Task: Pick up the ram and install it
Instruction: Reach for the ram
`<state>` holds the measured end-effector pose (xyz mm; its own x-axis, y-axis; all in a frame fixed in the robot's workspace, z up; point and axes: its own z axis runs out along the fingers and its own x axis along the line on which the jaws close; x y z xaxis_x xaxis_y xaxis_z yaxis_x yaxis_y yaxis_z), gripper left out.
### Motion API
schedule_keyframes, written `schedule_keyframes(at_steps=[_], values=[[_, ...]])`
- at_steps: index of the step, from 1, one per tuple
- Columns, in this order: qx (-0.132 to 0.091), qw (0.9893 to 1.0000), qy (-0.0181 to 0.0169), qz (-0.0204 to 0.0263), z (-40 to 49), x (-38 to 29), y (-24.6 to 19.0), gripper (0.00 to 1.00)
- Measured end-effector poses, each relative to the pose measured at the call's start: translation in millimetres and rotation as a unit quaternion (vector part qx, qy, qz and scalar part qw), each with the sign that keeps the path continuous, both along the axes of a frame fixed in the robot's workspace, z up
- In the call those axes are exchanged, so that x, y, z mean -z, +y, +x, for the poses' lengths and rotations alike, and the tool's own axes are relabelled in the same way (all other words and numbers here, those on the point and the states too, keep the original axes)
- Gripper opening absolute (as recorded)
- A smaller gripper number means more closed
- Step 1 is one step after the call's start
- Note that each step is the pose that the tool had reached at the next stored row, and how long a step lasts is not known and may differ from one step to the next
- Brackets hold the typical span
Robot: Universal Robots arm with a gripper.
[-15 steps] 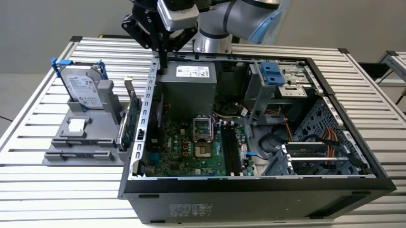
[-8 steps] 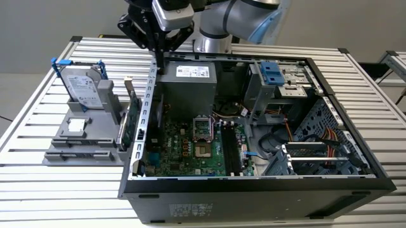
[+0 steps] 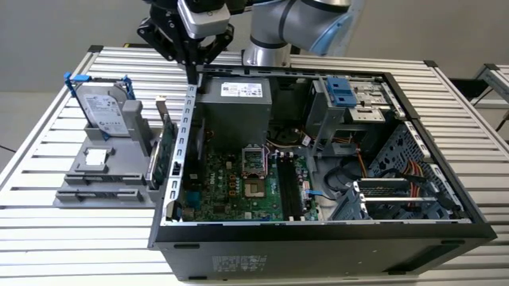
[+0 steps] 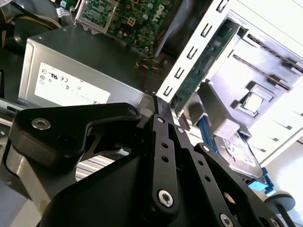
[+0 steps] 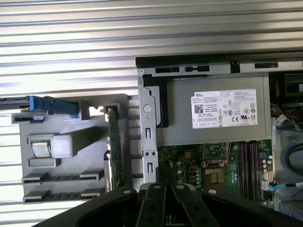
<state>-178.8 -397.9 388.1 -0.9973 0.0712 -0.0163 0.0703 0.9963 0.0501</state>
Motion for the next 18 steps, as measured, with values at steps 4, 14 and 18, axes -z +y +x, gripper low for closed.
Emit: schedule_keyframes(at_steps=[4,14,18], values=[[0.000,1.0000,0.0000,0.0000,-7.6,0.0,0.0,0.00],[0.000,1.0000,0.0000,0.0000,-23.7,0.0,0.0,0.00],[0.000,1.0000,0.0001,0.0000,-29.0,0.0,0.0,0.00]])
